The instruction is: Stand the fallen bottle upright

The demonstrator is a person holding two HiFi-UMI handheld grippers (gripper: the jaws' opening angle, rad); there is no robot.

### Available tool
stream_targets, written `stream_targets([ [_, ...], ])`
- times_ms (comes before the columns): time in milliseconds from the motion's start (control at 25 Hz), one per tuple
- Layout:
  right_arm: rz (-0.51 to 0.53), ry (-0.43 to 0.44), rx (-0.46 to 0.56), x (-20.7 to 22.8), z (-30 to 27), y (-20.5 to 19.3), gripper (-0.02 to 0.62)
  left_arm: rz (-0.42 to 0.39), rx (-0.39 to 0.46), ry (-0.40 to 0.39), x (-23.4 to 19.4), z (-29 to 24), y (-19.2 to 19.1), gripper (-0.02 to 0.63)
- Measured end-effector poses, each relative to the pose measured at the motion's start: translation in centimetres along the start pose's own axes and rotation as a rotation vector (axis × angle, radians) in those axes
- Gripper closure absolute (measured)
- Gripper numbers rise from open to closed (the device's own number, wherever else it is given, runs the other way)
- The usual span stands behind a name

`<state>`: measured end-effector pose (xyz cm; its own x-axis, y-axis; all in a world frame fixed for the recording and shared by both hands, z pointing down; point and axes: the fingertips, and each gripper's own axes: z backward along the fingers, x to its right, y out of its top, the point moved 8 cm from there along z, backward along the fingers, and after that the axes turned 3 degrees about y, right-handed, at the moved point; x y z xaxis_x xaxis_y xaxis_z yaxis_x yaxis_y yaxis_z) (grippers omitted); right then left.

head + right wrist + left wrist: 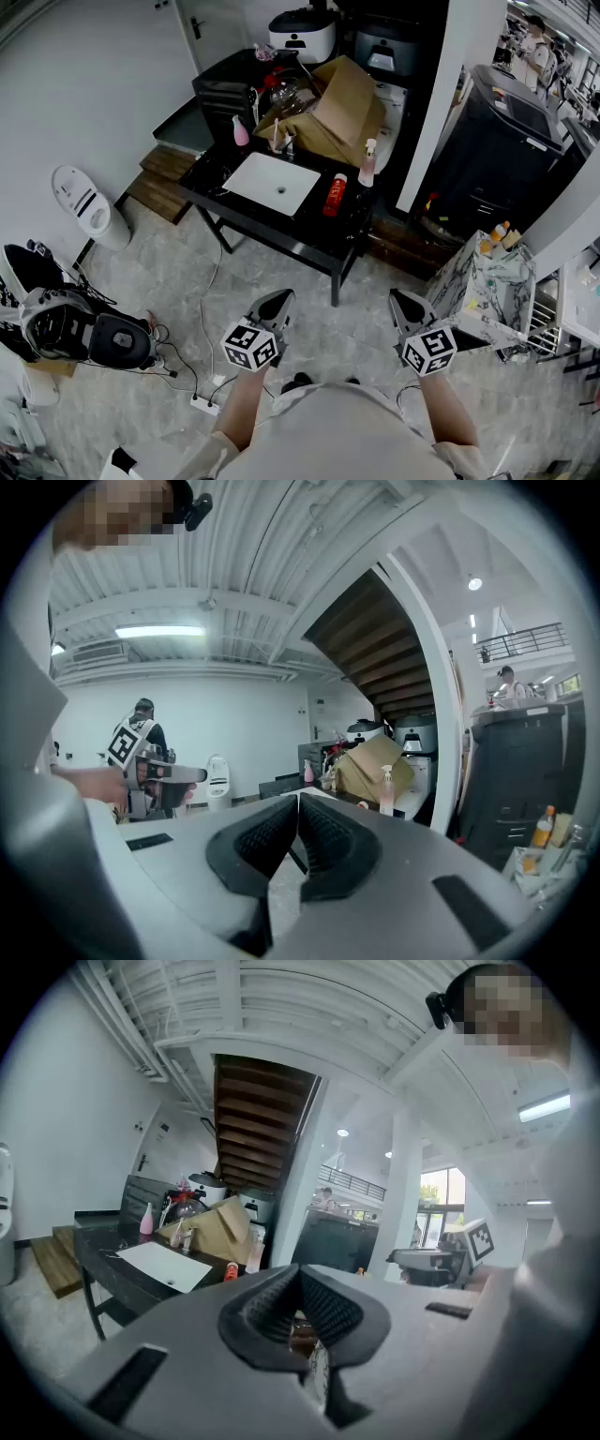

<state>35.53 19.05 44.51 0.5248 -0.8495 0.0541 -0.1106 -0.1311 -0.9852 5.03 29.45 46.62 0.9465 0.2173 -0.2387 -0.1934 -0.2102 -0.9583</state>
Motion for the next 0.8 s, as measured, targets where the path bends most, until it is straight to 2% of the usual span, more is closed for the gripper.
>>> stream_targets([
  [800, -0.045, 0.004, 0.030, -0.28, -0.29, 0.07, 0.565, -0.002, 0.002, 0.000, -0.31, 0.21, -0.33, 0.600],
])
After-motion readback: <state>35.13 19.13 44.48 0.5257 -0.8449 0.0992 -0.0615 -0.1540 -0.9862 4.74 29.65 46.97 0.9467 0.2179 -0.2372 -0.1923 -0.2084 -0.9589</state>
